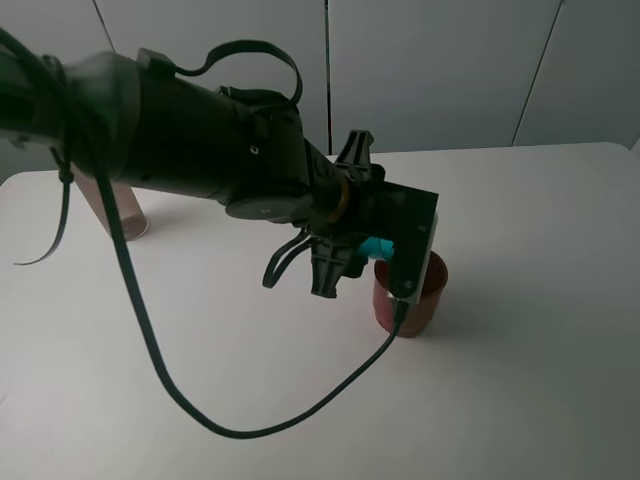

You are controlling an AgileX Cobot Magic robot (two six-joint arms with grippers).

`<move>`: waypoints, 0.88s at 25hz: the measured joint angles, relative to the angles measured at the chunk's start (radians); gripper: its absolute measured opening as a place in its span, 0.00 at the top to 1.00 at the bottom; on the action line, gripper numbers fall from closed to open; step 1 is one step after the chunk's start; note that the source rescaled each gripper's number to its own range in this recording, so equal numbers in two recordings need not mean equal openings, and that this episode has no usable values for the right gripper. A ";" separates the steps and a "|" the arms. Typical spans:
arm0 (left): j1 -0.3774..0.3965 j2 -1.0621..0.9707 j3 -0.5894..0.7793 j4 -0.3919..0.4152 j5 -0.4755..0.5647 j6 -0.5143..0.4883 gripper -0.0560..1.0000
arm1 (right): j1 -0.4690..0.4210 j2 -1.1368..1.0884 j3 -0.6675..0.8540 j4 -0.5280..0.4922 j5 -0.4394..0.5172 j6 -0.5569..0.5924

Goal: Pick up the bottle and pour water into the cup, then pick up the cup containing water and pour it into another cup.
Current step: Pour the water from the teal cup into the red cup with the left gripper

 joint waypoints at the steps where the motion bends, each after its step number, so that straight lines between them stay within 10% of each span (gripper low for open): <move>1: -0.003 0.002 -0.002 0.006 0.004 0.000 0.93 | 0.000 0.000 0.000 0.000 0.000 0.000; 22: -0.002 0.005 -0.004 0.089 0.073 0.008 0.94 | 0.000 0.000 0.000 0.000 0.000 0.000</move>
